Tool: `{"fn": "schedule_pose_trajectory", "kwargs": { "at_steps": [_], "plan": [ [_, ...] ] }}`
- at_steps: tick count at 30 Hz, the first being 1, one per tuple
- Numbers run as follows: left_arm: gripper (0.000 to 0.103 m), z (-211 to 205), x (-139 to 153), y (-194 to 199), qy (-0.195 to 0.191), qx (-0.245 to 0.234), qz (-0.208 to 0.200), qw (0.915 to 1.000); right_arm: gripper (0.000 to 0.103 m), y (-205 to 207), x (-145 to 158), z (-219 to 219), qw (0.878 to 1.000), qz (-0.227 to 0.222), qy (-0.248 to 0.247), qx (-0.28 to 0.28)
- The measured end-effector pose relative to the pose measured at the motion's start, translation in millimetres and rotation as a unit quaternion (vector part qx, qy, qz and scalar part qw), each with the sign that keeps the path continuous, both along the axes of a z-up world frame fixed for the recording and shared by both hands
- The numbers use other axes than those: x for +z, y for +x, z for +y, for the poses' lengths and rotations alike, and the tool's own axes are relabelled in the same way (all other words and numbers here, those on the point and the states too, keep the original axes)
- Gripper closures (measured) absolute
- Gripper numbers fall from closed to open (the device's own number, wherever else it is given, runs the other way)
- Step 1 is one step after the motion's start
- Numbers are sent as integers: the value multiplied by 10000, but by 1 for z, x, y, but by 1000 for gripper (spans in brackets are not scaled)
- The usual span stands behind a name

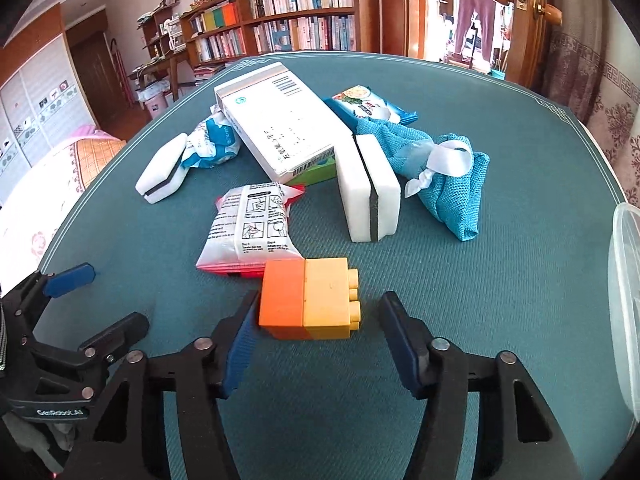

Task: Organize objects
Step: 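Grasp the orange-and-yellow toy brick with the right gripper, then carry the brick toward the clear bowl while the left gripper grasps the white-red snack packet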

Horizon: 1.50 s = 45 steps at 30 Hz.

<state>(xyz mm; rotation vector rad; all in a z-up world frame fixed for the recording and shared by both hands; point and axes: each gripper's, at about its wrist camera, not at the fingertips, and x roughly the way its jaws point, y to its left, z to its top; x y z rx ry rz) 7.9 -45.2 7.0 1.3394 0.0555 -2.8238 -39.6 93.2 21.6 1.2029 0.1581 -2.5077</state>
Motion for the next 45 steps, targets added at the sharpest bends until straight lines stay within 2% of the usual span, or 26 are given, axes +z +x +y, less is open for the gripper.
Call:
{"fn": "schedule_pose_trajectory", "kwargs": {
  "at_steps": [1,3,9,14,26,29,32,35,38,42,45],
  "plan": [
    [0,2,2,-1,-13,-21,13,10000,54,2,0,1,10000,23,6,0],
    [0,6,5,-5,-24,-49,42,10000,58,5,1,6,10000,70,22,-21],
    [0,33,18,-20,-80,-237,169,9995,59,20,0,38,9993,231,106,-269],
    [0,58,19,-41,-197,-374,154,9990,59,30,0,64,9987,292,-20,-422],
    [1,77,14,-83,107,2,-60,9999,59,28,-2,64,9986,313,-25,-436],
    [8,78,12,-87,154,46,-97,9998,59,27,-3,62,9985,325,37,-436],
    [20,77,8,-89,215,55,-180,9996,58,28,-4,60,9985,334,76,-425],
    [29,78,9,-86,83,63,-102,9999,58,29,-5,58,9984,345,134,-423],
    [44,77,11,-82,22,42,-40,10000,58,29,-5,58,9984,346,136,-423],
    [52,77,13,-74,29,-22,-3,10000,58,29,-5,58,9984,345,131,-422],
    [52,77,15,-67,-2,-27,39,10000,58,29,-5,58,9985,345,102,-421]
  ]
}}
